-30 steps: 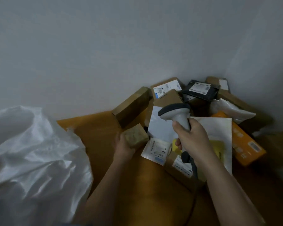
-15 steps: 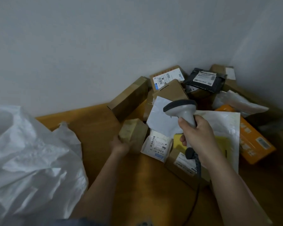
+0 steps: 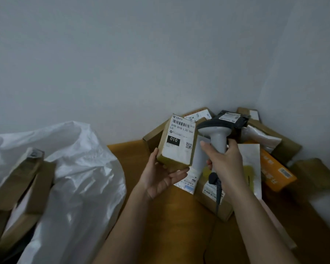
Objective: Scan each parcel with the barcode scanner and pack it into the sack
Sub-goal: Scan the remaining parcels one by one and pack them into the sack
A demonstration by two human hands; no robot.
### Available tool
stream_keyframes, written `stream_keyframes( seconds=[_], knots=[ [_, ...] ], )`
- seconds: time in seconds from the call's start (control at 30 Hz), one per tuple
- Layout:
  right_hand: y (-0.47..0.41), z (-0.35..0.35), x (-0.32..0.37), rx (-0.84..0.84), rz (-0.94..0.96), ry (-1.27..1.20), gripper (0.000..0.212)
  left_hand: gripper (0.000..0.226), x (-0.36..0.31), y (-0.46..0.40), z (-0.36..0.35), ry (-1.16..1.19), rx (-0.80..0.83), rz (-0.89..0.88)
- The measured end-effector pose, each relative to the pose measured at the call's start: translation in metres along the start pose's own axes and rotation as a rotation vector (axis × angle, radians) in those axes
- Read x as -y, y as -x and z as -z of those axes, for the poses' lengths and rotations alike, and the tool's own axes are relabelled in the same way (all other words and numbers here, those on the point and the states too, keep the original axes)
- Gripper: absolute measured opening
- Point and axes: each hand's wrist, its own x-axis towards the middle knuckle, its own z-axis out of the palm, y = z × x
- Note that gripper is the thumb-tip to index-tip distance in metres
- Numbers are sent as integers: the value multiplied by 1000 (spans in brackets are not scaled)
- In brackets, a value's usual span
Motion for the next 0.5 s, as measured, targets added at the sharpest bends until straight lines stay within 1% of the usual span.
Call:
stream_keyframes(
  seconds=[0.1, 0.17, 0.23, 0.3, 0.33, 0.4, 0.5],
  knots=[
    [19, 5, 7, 8, 40, 8, 53, 58, 10, 23, -17, -89, 52, 26],
    [30, 8, 10, 31, 63, 40, 62, 53, 17, 36, -24, -214, 36, -4],
    [38, 11, 11, 49, 78, 80, 72, 54, 22, 48, -28, -334, 29, -43],
    [46, 13, 13, 56, 79, 105, 79, 56, 25, 60, -31, -366, 18, -74],
    [49, 14, 13, 61, 85, 112, 80, 57, 26, 65, -33, -367, 6, -86],
    [57, 12, 14, 69, 109, 148, 75, 58, 29, 75, -37, -391, -32, -102],
    [69, 8, 18, 97, 131, 184, 57, 62, 35, 83, -43, -419, -117, -133]
  ],
)
